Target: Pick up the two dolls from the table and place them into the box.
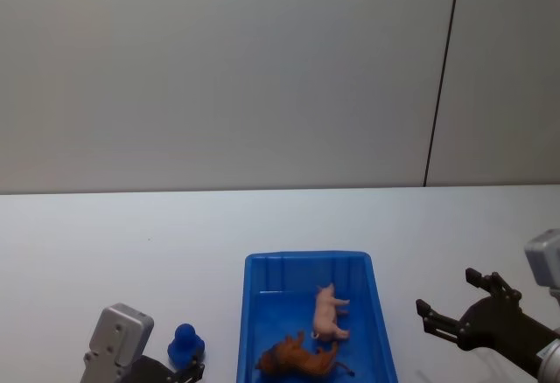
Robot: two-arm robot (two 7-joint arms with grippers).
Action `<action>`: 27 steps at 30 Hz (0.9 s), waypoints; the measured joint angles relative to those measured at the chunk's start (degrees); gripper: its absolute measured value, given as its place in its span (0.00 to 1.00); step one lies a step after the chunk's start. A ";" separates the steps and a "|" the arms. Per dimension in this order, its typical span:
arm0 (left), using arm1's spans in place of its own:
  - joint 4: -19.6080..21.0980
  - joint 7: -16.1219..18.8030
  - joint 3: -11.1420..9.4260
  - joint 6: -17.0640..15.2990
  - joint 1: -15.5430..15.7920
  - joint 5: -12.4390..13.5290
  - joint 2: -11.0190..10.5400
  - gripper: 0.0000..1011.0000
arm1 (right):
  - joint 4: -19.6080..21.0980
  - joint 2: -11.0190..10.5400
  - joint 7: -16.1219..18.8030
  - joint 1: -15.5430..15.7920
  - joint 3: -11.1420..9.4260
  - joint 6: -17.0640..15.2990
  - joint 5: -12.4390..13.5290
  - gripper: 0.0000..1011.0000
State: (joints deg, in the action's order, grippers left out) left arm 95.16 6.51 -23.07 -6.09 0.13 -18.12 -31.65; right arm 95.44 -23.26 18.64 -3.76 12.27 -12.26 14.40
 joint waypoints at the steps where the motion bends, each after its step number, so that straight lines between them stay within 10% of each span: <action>1: -0.68 -0.64 0.05 0.16 0.22 0.01 0.14 0.99 | 0.00 -0.01 0.00 0.00 0.00 0.00 0.00 0.99; 27: -13.43 -12.58 0.75 2.05 7.26 4.08 4.37 0.95 | 0.00 -0.05 0.01 0.04 0.00 -0.01 0.00 0.99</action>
State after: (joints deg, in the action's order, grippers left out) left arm 81.74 -6.07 -22.32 -4.04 7.39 -14.03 -27.27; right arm 95.44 -23.31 18.65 -3.72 12.27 -12.27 14.40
